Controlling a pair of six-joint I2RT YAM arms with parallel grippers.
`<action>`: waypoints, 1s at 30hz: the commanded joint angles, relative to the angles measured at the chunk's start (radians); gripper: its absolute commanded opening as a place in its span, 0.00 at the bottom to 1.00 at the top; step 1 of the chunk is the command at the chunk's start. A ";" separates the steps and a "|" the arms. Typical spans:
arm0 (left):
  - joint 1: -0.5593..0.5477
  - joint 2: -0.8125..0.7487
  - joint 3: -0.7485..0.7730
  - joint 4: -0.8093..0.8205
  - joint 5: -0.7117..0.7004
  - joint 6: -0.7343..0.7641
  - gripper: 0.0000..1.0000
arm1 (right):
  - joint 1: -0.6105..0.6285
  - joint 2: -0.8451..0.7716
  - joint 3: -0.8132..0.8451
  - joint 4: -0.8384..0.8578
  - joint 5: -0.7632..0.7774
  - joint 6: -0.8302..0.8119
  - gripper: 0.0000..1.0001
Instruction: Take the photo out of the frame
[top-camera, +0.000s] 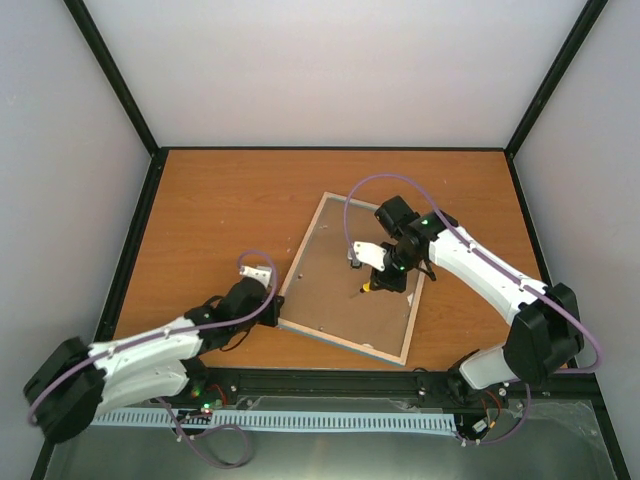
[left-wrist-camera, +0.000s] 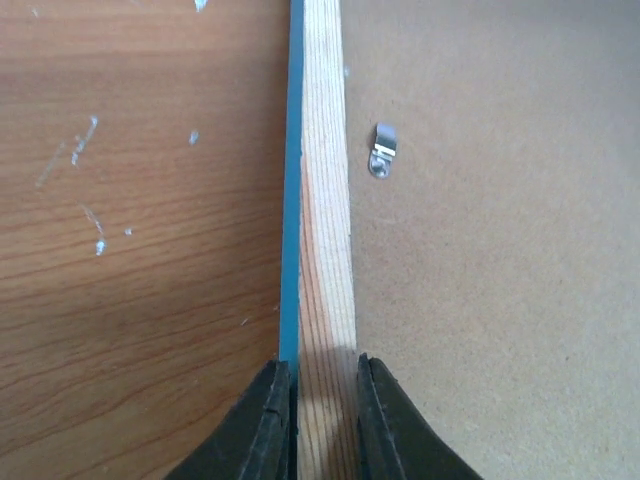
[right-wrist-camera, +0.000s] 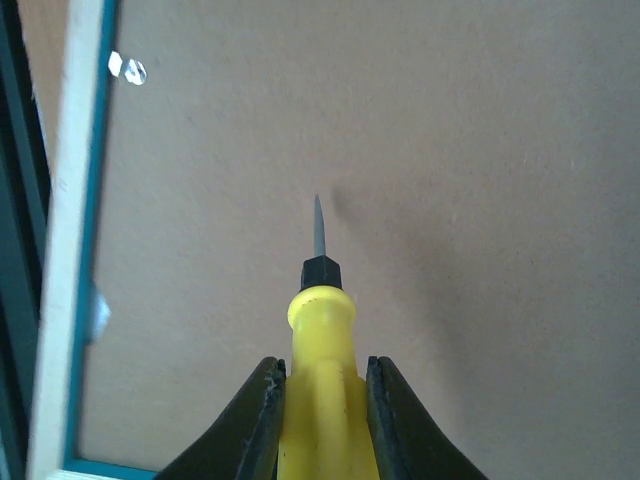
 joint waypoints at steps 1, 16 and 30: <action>-0.001 -0.187 -0.062 0.163 -0.012 -0.013 0.01 | 0.007 0.015 0.018 -0.100 0.001 -0.042 0.03; 0.003 0.171 0.097 0.125 0.003 -0.021 0.01 | 0.163 0.068 0.024 -0.093 -0.101 0.018 0.03; 0.033 0.232 0.110 0.133 0.042 -0.019 0.01 | 0.212 0.123 0.003 -0.046 -0.079 0.032 0.03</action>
